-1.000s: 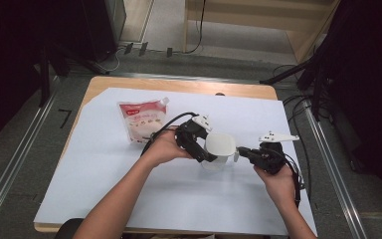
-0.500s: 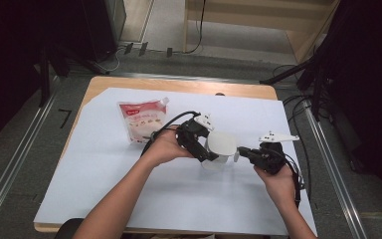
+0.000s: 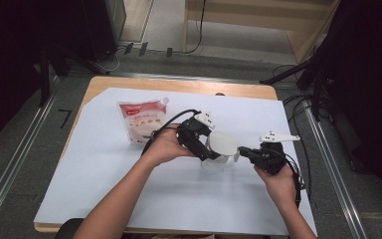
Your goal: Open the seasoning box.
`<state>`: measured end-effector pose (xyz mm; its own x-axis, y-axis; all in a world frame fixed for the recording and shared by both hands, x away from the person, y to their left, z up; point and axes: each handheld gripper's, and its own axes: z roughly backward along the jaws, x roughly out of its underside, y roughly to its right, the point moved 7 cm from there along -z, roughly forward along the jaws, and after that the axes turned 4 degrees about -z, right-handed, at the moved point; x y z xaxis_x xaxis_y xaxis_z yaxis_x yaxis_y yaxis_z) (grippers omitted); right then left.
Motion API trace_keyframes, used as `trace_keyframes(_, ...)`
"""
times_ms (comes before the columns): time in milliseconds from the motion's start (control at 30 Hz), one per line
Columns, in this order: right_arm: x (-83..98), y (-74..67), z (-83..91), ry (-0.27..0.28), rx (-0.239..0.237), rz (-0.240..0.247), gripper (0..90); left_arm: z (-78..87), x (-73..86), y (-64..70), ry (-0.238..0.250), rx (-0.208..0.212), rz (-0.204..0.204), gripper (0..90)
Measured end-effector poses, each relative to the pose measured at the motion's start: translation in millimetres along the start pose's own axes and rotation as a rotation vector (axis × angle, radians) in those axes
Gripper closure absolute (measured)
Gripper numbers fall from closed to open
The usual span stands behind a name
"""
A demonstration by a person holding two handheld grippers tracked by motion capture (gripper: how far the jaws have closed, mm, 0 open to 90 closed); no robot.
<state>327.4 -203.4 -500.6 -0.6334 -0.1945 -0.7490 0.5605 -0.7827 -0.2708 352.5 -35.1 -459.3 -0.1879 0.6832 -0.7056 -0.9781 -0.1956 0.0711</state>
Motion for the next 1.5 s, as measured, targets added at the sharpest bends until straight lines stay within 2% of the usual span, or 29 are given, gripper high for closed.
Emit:
trace_keyframes(67,-0.1,-1.5,0.0,0.000,-0.008,0.000,90.0,3.6,-3.1,-1.0,0.025,0.020,0.028,18.7)
trace_keyframes(133,-0.1,-1.8,-0.4,0.002,0.001,0.011,90.0,2.5,-2.7,-0.5,0.009,0.008,0.021,18.8)
trace_keyframes(233,0.2,-0.7,-0.1,-0.003,-0.001,0.011,90.0,0.8,-1.1,-0.3,-0.002,0.012,0.029,18.8)
trace_keyframes(433,0.1,-0.9,0.1,-0.003,0.001,0.005,90.0,1.6,-6.7,2.5,0.000,-0.006,0.009,18.8)
trace_keyframes(567,0.3,-0.7,1.6,-0.001,0.003,0.011,90.0,1.6,-13.8,3.7,-0.020,-0.004,-0.010,18.9)
trace_keyframes(800,-1.2,-3.1,2.5,0.016,-0.006,0.005,90.0,3.1,-24.6,3.7,-0.005,0.008,0.003,19.7)
trace_keyframes(900,-1.4,-3.3,2.3,0.019,-0.008,0.008,90.0,3.7,-29.3,3.8,-0.021,0.003,-0.012,19.8)
trace_keyframes(1100,-1.4,-3.4,2.4,0.018,-0.005,0.008,90.0,1.5,-41.0,5.7,-0.039,-0.002,-0.041,19.8)
trace_keyframes(1333,-1.4,-3.4,2.3,0.020,-0.006,0.008,90.0,-3.7,-53.6,9.0,-0.037,0.007,-0.065,20.1)
trace_keyframes(1500,-1.2,-3.5,2.4,0.021,-0.013,0.002,90.0,-9.1,-61.3,11.9,-0.033,0.020,-0.067,20.7)
